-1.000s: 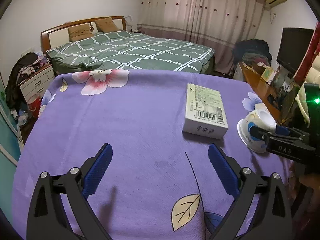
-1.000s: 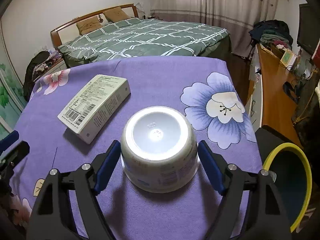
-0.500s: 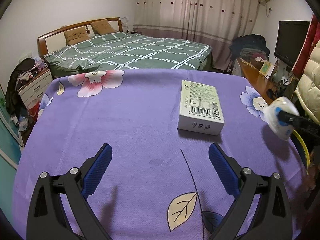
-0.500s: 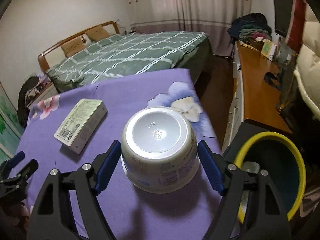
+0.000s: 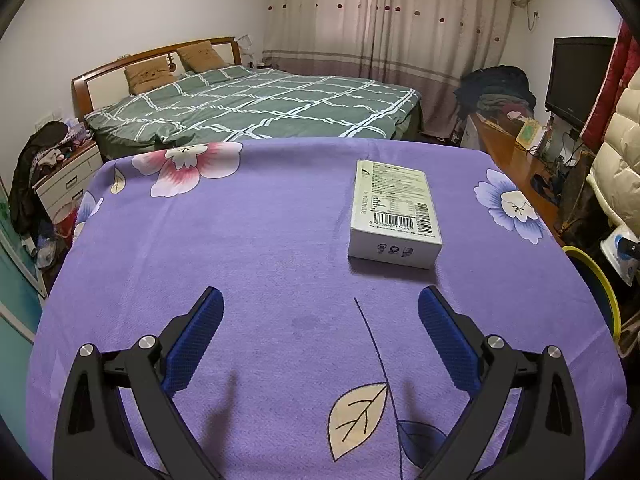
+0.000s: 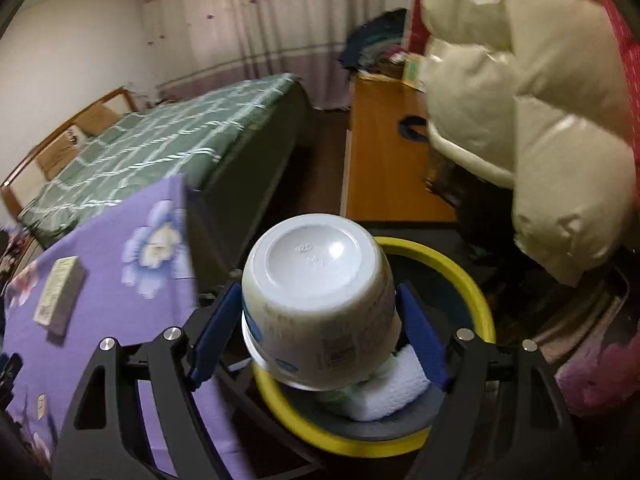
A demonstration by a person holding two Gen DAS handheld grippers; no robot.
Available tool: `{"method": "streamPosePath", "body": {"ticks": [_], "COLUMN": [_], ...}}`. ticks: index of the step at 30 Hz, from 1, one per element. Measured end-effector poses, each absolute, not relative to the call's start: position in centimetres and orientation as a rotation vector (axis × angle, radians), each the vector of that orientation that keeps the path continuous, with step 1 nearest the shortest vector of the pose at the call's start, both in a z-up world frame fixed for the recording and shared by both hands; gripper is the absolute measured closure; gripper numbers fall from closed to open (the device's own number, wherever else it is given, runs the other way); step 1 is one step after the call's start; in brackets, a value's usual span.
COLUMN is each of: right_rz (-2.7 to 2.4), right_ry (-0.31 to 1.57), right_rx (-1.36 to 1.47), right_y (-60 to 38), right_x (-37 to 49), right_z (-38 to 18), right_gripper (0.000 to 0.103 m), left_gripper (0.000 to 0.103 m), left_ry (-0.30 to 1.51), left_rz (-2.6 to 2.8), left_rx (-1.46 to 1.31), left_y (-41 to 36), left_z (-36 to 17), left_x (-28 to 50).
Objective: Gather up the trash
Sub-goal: 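Carry the white cup over the bin and open the right gripper, then grasp the white cardboard box with the left gripper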
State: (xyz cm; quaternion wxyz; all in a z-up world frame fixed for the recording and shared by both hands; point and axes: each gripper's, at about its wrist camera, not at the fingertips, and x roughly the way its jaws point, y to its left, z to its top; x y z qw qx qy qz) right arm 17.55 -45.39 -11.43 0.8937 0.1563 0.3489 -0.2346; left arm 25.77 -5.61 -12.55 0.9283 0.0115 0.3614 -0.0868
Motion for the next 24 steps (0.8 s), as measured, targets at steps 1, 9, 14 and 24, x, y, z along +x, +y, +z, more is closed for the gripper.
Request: {"method": "streamPosePath", "body": {"ticks": [1,9,14,24], "right_rz": [-0.506,-0.379,-0.258,-0.221], "right_ry": [0.719,0.663,0.640,0.667], "right_rx": [0.332,0.324,0.266,0.162], "right_y": [-45.7,-40.2,-34.7,-31.8], "right_x": [17.5,19.4,21.3,22.2], "right_z": [-11.5,-9.7,-10.1,-12.2], "right_gripper": [0.021,0.021,0.021,0.021], "left_gripper": [0.007,0.007,0.007,0.005], "left_ry": [0.741,0.756,0.777,0.848], "left_rz": [-0.178,-0.193,-0.204,-0.303], "left_rx": [0.025,0.042,0.062,0.063], "left_y": [-5.7,-6.2,-6.8,-9.4], "left_z": [-12.6,-13.0,-13.4,-11.8], "left_x": [25.8,25.9,26.1,28.1]}}
